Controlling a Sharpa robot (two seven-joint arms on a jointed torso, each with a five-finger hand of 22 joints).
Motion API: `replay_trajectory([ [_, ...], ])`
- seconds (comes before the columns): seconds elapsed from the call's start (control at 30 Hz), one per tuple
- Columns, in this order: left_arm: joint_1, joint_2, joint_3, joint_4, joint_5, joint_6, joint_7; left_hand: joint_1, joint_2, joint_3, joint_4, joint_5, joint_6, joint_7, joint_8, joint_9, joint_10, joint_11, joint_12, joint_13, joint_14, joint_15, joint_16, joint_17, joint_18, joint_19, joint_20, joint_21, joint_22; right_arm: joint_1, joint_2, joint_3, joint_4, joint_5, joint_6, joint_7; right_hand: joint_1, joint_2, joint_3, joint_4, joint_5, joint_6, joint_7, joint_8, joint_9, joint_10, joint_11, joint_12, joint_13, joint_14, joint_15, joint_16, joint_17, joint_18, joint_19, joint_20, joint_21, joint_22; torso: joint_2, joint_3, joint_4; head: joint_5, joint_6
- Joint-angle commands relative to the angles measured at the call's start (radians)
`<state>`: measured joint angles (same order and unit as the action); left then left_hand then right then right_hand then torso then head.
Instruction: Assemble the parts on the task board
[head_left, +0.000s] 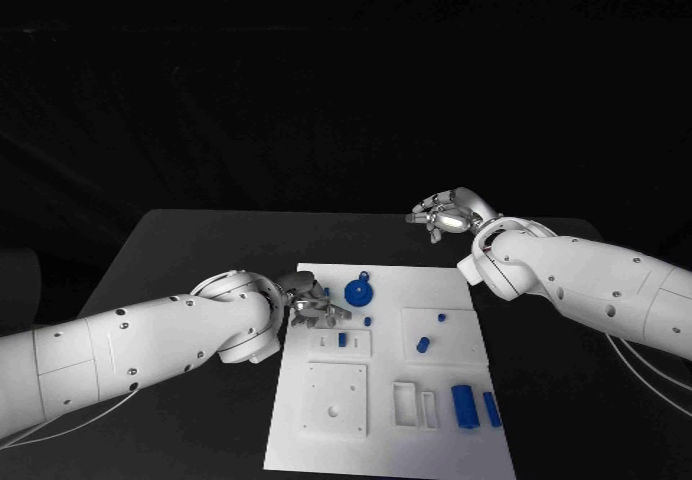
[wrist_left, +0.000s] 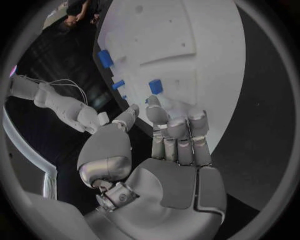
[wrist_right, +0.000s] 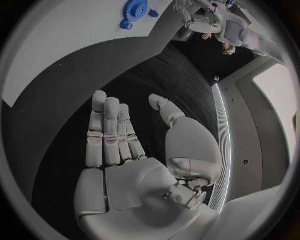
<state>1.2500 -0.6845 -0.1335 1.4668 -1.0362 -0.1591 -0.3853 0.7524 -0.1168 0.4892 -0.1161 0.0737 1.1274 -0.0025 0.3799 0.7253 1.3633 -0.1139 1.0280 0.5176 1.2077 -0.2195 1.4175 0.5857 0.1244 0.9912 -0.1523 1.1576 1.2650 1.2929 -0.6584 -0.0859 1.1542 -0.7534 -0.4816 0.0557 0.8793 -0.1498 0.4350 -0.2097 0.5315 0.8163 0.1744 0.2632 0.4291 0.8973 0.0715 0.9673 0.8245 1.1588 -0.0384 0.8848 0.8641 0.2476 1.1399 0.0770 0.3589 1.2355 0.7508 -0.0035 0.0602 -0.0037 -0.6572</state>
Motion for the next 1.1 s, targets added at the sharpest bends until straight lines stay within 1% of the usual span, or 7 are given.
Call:
replay_trajectory([
  [0.03, 0.023, -0.004, 0.006, -0.017, 0.084, 0.009, 0.013, 0.039, 0.009, 0.008, -0.032, 0.046, -0.051, 0.021, -0.035, -0.018, 0.004, 0.019, -0.004, -0.002, 0.003, 0.018, -0.003, -0.001, 0.004, -0.004, -0.107, -0.003, -0.002, -0.001, 0.0, 0.0, -0.004, 0.004, 0.012, 0.005, -0.006, -0.001, -0.004, 0.002, 0.006, -0.001, 0.006, 0.005, -0.001, -0.008, -0.002, 0.007, -0.002, -0.007, 0.0, -0.004, 0.001, 0.014, -0.002, 0.001, -0.007, 0.001, -0.001, 0.0, -0.0001, 0.0, 0.004],
  [0.1, 0.049, -0.002, 0.01, -0.048, 0.112, 0.064, 0.001, 0.048, 0.014, 0.003, -0.048, 0.085, -0.056, 0.029, -0.043, -0.024, 0.0, 0.027, -0.011, -0.004, -0.002, 0.027, -0.008, -0.002, -0.001, -0.005, -0.103, -0.006, -0.004, -0.001, 0.001, 0.0, -0.006, 0.005, 0.012, 0.005, -0.006, 0.0, -0.004, 0.002, 0.006, -0.001, 0.006, 0.005, -0.001, -0.008, -0.002, 0.007, -0.002, -0.007, 0.0, -0.004, 0.001, 0.014, -0.002, 0.001, -0.007, 0.001, 0.0, 0.0, 0.0003, 0.0, 0.007],
  [0.17, 0.065, 0.003, 0.01, -0.076, 0.13, 0.079, -0.002, 0.044, 0.015, -0.002, -0.052, 0.086, -0.082, 0.037, -0.06, -0.032, -0.015, 0.034, -0.021, -0.008, -0.014, 0.033, -0.019, -0.005, -0.006, -0.013, -0.099, -0.015, -0.008, -0.001, 0.002, 0.0, -0.007, 0.005, 0.012, 0.005, -0.006, 0.0, -0.004, 0.001, 0.006, -0.001, 0.006, 0.005, -0.001, -0.008, -0.002, 0.007, -0.002, -0.007, 0.0, -0.004, 0.001, 0.014, -0.002, 0.001, -0.007, 0.001, 0.0, 0.0002, 0.0, -0.001, 0.009],
  [0.4, 0.089, 0.043, 0.01, -0.191, 0.141, 0.176, -0.009, 0.019, 0.016, -0.014, -0.038, 0.087, -0.136, 0.054, -0.093, -0.048, -0.023, 0.051, -0.025, -0.007, -0.023, 0.049, -0.025, -0.005, -0.015, -0.023, -0.094, -0.029, -0.016, -0.001, 0.003, 0.0, -0.011, 0.006, 0.012, 0.005, -0.005, 0.0, -0.004, 0.001, 0.006, -0.002, 0.006, 0.005, -0.001, -0.008, -0.002, 0.007, -0.003, -0.007, 0.0, -0.005, 0.001, 0.014, -0.002, 0.001, -0.007, 0.001, 0.001, -0.0009, -0.0002, -0.003, 0.012],
  [0.67, 0.099, 0.104, 0.011, -0.311, 0.135, 0.288, -0.036, -0.006, 0.001, -0.017, -0.013, 0.067, -0.147, 0.064, -0.099, -0.052, -0.031, 0.061, -0.022, -0.004, -0.036, 0.06, -0.021, 0.001, -0.02, -0.037, -0.091, -0.035, -0.014, -0.001, 0.006, 0.0, -0.012, 0.006, 0.012, 0.006, -0.005, 0.0, -0.004, 0.001, 0.006, -0.002, 0.006, 0.005, -0.001, -0.008, -0.002, 0.008, -0.003, -0.007, 0.0, -0.005, 0.001, 0.014, -0.002, 0.001, -0.007, 0.002, 0.001, -0.0011, 0.0005, -0.001, 0.013],
  [0.9, 0.098, 0.151, 0.01, -0.381, 0.114, 0.322, -0.043, -0.028, -0.028, -0.013, 0.023, -0.008, -0.151, 0.065, -0.1, -0.053, -0.04, 0.062, -0.018, 0.0, -0.048, 0.061, -0.015, 0.006, -0.019, -0.046, -0.094, -0.036, -0.01, -0.001, 0.008, 0.0, -0.011, 0.006, 0.011, 0.006, -0.005, 0.0, -0.004, 0.001, 0.006, -0.002, 0.006, 0.005, -0.002, -0.008, -0.002, 0.008, -0.004, -0.007, 0.0, -0.005, 0.001, 0.014, -0.002, 0.001, -0.008, 0.002, 0.003, -0.0023, -0.0012, -0.001, 0.013],
  [1.1, 0.097, 0.181, 0.009, -0.41, 0.111, 0.328, -0.039, -0.035, -0.035, -0.012, 0.036, -0.018, -0.153, 0.066, -0.101, -0.053, -0.042, 0.063, -0.017, 0.001, -0.051, 0.062, -0.013, 0.008, -0.019, -0.048, -0.094, -0.036, -0.008, -0.001, 0.008, 0.0, -0.008, 0.006, 0.01, 0.006, -0.005, -0.001, -0.004, 0.001, 0.006, -0.003, 0.006, 0.005, -0.002, -0.009, -0.002, 0.009, -0.004, -0.007, 0.0, -0.005, 0.001, 0.014, -0.002, 0.001, -0.008, 0.002, 0.005, -0.002, -0.0014, -0.002, 0.012],
])
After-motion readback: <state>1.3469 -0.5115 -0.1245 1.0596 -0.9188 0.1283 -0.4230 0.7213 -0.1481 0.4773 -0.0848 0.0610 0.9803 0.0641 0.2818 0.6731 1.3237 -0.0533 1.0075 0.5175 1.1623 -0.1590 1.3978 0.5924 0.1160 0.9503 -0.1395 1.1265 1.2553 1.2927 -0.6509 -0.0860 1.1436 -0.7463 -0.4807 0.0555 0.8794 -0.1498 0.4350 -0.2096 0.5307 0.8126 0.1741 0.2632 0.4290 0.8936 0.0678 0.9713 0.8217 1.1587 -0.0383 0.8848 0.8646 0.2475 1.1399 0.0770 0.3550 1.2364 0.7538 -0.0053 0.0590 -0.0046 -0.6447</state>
